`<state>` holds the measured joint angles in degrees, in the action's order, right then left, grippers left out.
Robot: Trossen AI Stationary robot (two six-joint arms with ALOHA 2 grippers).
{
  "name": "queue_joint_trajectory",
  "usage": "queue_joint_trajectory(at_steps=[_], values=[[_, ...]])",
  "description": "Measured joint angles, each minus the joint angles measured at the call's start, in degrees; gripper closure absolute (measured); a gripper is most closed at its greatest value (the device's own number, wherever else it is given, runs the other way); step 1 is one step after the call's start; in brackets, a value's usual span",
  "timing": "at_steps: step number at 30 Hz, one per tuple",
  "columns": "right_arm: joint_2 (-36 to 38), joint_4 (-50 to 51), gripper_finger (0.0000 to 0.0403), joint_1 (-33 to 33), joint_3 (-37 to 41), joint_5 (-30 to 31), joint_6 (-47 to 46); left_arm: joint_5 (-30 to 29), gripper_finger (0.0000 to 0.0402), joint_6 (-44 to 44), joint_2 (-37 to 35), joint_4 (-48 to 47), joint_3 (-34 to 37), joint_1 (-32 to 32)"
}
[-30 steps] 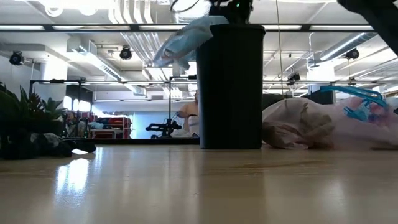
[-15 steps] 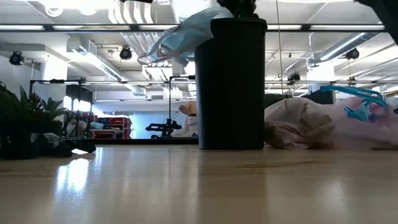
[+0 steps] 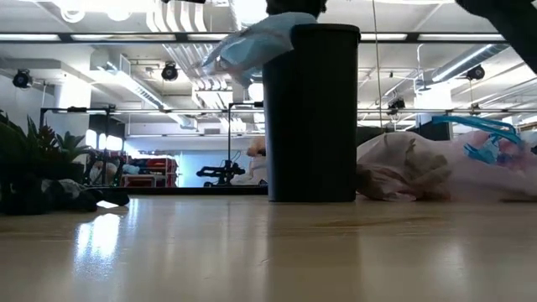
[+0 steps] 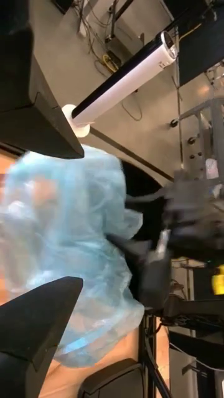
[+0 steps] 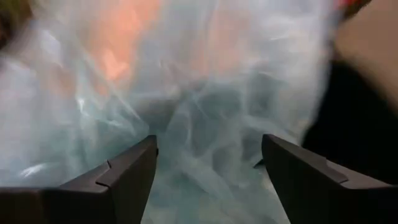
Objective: Place trash/remove bag and relplace
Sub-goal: Insert the new blue trash bag into the trash bin
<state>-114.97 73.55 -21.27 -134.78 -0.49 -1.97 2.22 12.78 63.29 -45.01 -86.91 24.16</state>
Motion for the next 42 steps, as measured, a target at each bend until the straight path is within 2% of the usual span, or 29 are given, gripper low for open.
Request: queue_joint_trajectory(at_steps=[5, 8, 17, 22, 28, 32, 34, 38, 42], values=[[-4.9, 12.1, 0.0136, 0.3, 0.0, 0.5, 6.0, 0.0, 0.0091, -0.3, -0.2, -0.1, 0.0, 0.0], [-5.8, 15.2, 0.0139, 0.2, 0.2, 0.6, 6.9, 0.0, 0.0090, -0.3, -0.5, -0.2, 0.1, 0.0], [2.4, 12.9, 0.0136, 0.3, 0.0, 1.9, 2.6, 0.0, 0.0091, 1.3, -0.7, -0.3, 0.1, 0.0], [6.9, 5.0, 0.0130, 0.5, 0.0, 0.8, -3.8, -0.1, 0.0091, 1.7, -0.4, -0.3, 0.1, 0.0], [6.2, -6.6, 0.0129, 2.7, -0.1, -3.2, -5.2, -0.1, 0.0091, 2.9, 0.1, -0.5, 0.1, 0.0], [3.4, -5.6, 0.0138, 3.6, -0.1, -4.4, -3.6, -0.1, 0.0091, 2.9, 0.1, -2.2, 0.1, 0.0], [2.1, -1.3, 0.0142, 3.6, 0.0, -1.9, -1.3, -0.1, 0.0091, 2.5, 0.1, -2.9, 0.1, 0.0], [0.7, 8.2, 0.0151, 3.0, 0.0, 8.3, 2.0, -0.1, 0.0091, 2.4, 0.0, -2.6, 0.1, 0.0], [-0.4, 13.2, 0.0156, 2.2, 0.0, 9.8, 3.2, -0.1, 0.0091, 2.7, 0.6, -2.6, 0.2, 0.1]])
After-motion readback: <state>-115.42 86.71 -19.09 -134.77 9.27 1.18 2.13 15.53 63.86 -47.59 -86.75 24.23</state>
